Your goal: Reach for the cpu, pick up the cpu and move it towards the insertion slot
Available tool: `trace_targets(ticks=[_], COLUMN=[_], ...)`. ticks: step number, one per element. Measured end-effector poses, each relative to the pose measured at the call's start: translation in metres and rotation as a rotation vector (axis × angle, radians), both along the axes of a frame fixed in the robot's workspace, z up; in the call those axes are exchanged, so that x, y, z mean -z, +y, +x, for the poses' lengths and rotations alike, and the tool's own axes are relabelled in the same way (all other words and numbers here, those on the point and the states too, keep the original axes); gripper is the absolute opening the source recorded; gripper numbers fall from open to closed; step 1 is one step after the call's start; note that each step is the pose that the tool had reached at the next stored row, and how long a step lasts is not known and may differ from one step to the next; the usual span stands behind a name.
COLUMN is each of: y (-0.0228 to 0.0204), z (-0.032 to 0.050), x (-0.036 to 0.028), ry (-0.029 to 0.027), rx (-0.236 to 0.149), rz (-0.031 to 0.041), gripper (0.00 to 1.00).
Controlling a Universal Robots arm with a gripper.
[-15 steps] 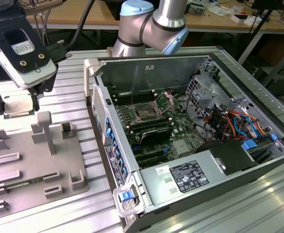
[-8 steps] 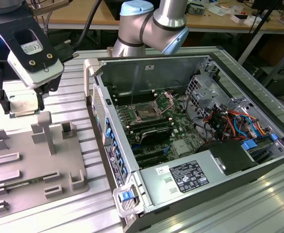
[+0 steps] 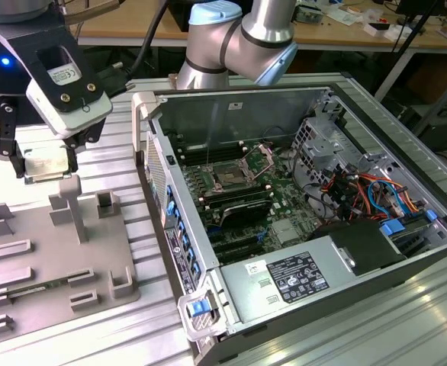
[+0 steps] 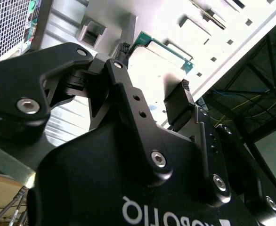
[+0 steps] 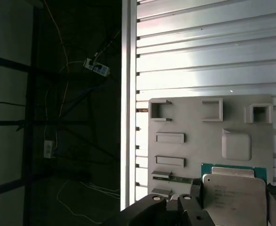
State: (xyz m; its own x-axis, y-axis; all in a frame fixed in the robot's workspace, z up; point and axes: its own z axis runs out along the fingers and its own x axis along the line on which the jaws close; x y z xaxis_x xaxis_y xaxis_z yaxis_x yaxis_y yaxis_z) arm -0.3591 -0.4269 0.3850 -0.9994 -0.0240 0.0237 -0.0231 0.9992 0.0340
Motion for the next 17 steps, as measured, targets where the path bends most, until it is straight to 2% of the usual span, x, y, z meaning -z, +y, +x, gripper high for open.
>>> trace_targets(ticks=[17], y=[0.0000], z=[0.0163], x=[0.0000], ry=[0.0000], rx=[0.000], rz=[0.0000], gripper=[0.55])
